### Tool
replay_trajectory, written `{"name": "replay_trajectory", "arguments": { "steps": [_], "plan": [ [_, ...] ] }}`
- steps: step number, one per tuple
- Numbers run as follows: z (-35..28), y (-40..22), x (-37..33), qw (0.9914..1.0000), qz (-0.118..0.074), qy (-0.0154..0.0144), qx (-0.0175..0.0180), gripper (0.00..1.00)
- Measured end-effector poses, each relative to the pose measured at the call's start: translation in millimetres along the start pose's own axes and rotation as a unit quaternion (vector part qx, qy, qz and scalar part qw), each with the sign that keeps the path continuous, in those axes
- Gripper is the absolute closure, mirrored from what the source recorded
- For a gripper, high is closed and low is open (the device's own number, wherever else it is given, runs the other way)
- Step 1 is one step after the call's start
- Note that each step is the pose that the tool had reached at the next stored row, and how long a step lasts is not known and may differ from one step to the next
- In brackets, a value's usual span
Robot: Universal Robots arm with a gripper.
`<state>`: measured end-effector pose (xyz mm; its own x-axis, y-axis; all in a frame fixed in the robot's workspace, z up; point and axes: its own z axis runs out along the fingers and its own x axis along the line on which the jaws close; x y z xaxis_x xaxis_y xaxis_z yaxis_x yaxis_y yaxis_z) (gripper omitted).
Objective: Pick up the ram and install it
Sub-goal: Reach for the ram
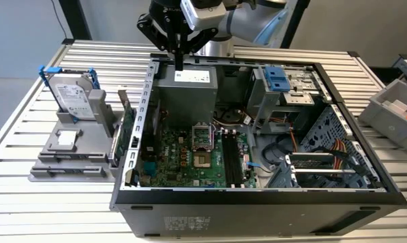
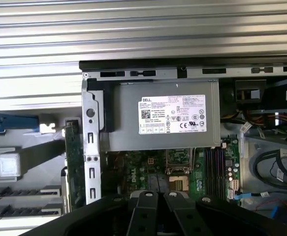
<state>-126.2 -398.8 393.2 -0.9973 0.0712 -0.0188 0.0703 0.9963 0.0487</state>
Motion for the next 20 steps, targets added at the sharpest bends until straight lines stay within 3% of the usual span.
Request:
{"name": "replay_trajectory", "arguments": {
  "steps": [8, 20],
  "plan": [
    [-0.1, -0.6, 8.0, 1.00000, 0.000, 0.0000, 0.0000, 1.00],
    [-0.5, -1.8, 26.0, 1.00000, 0.000, 0.0000, -0.0001, 1.00]
  ]
}}
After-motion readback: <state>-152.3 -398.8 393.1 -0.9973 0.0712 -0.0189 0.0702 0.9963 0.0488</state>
